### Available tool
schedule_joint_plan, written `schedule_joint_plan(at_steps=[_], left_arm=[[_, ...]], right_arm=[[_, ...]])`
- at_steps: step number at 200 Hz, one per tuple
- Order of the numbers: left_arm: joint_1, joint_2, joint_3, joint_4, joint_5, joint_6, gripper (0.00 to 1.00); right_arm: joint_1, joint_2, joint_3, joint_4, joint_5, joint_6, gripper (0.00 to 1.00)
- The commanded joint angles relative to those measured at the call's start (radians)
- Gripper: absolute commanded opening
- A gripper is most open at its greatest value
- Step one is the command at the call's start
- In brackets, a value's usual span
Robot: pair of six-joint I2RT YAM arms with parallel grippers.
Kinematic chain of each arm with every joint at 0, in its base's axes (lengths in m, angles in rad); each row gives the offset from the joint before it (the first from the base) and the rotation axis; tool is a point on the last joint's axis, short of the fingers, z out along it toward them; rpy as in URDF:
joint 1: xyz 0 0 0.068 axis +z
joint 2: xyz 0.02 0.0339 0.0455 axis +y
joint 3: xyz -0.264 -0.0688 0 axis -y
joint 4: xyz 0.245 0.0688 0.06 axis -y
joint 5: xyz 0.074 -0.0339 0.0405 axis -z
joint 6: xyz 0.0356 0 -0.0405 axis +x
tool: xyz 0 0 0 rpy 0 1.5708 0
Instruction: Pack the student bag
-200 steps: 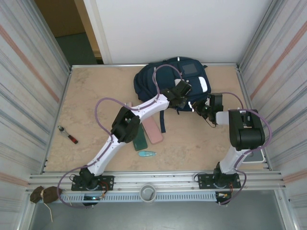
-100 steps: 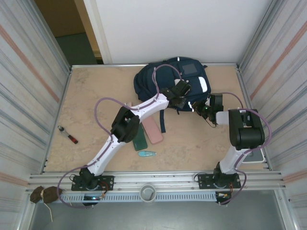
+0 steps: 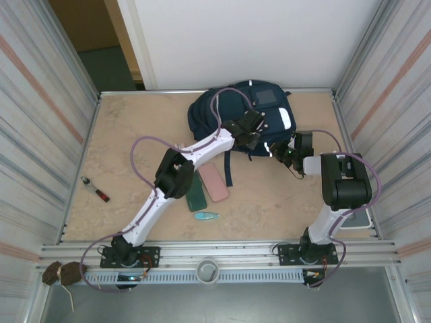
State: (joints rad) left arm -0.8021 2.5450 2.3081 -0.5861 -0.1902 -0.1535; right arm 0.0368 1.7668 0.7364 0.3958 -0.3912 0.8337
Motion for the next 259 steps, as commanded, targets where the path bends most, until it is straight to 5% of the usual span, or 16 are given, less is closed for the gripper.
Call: schedule_joint_plan(at_steps=[1, 167, 209, 259], left_arm=[[0.009, -0.017, 0.009, -0.064, 0.005, 0.014, 0.04], [0.108, -0.399, -0.538, 0.243, 0.043, -0.028, 0.00], [0.108, -0.485, -0.607, 0.328, 0.163, -0.084, 0.00], [0.080, -0.529, -0.618, 0.367, 0.233, -0.093, 0.00]], right_arm=[[-0.010, 0.038, -0.024, -0.093, 0.019, -0.007, 0.11], [-0.102, 0.006, 0.029, -0.239, 0.019, -0.027, 0.10], [-0.076, -0.118, 0.090, -0.316, -0.080, -0.125, 0.25], [0.081, -0.266, 0.134, -0.432, 0.053, -0.167, 0.43]])
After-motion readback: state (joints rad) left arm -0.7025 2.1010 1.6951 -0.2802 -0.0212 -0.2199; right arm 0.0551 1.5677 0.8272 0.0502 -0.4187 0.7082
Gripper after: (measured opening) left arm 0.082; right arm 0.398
